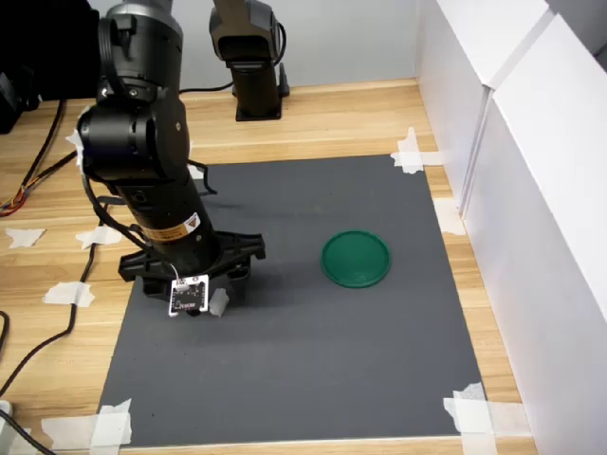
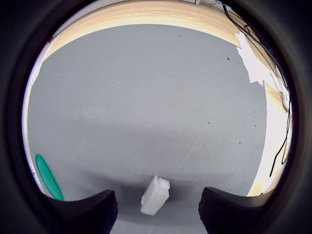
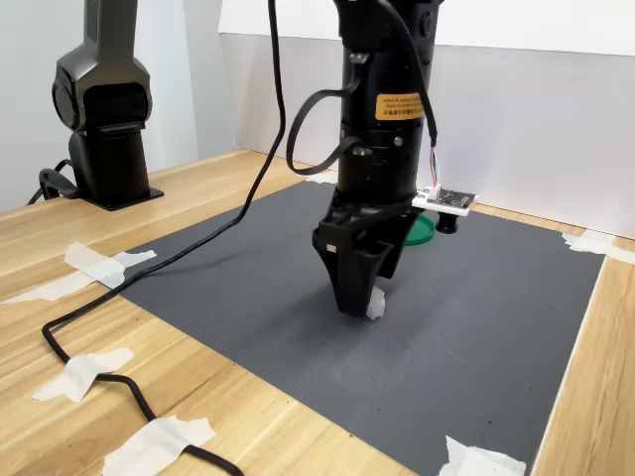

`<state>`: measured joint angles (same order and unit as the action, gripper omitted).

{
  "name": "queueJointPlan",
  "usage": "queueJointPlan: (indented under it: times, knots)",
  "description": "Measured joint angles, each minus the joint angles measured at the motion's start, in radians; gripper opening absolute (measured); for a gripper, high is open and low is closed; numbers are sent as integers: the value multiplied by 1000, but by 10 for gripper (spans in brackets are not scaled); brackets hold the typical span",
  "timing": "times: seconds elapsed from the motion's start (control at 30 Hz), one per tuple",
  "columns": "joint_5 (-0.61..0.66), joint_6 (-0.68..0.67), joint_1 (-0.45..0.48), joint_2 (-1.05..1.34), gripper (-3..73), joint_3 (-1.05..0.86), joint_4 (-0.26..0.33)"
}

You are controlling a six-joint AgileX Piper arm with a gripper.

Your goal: Grasp a white terminal and put it on the green lid.

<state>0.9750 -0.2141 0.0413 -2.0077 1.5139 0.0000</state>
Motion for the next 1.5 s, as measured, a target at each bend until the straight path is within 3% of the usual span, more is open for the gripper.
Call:
queueJointPlan:
  times: [0.43,0.53,0.67,0.93,1.2,1.5]
  knots:
    - [-34,-2,-1,-28,697,1,12]
    - [-35,-2,-1,-28,665,1,20]
    - [-26,-2,-1,-28,535,1,29]
    - [-17,32,-1,-28,85,1,35]
    - [33,36,-37,-5,80,1,33]
    - [88,44,-251,76,80,2,37]
